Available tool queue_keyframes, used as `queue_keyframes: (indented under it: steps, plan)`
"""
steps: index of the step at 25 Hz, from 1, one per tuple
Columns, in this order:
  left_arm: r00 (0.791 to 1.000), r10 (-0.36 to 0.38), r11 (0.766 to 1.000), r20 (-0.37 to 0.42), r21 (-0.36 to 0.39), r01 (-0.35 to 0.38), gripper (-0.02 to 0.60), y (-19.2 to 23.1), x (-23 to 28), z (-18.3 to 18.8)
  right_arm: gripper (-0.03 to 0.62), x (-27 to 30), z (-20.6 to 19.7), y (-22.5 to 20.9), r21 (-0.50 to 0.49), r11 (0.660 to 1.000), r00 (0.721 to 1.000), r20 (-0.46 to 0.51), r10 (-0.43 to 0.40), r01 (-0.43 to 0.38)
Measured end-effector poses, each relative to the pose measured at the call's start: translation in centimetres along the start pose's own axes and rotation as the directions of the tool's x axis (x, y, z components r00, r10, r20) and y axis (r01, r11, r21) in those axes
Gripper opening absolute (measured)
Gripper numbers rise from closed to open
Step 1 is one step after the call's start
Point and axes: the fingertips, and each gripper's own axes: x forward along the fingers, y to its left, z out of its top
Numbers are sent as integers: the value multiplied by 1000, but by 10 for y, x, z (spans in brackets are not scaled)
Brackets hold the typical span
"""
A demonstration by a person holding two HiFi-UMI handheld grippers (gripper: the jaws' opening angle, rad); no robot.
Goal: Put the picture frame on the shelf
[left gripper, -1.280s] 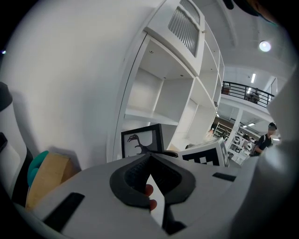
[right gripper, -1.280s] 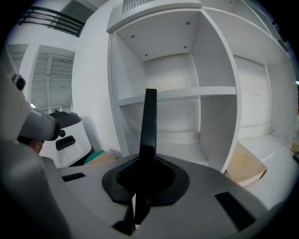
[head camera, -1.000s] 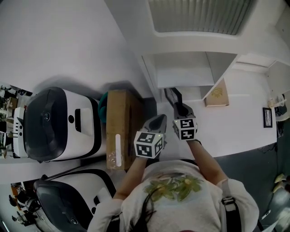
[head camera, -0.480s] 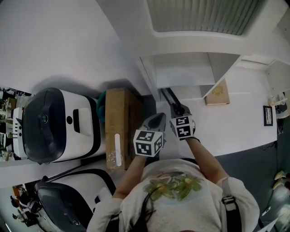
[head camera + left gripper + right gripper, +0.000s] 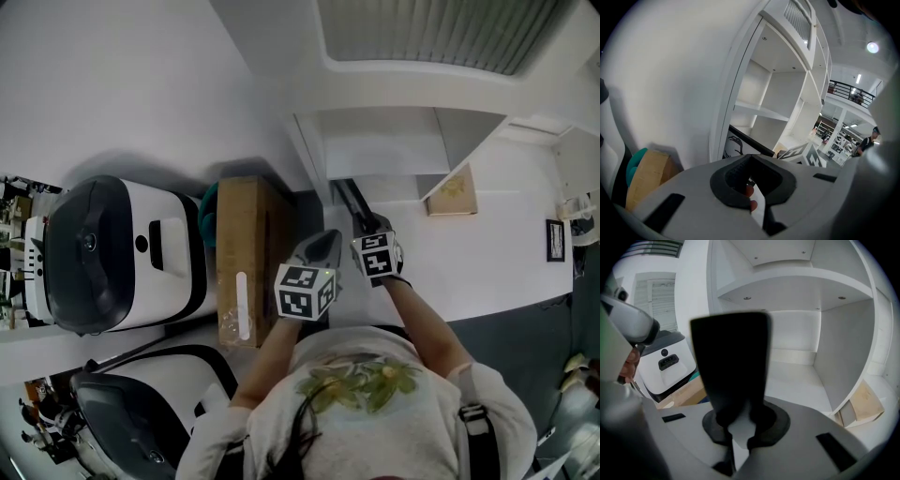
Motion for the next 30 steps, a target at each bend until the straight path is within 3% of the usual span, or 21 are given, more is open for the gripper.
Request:
queue_keyframes:
  steps: [13,30]
  plan:
    - [1000,20,1000,-13,-8,-20,23,10,4,-5,35,18,7,-4,-16,1000,1000,7,-24,24]
    - [999,33,999,-32,-24,-34,23,18,12,-11,37,39,22,-9,-112,993,1000,16,-27,28]
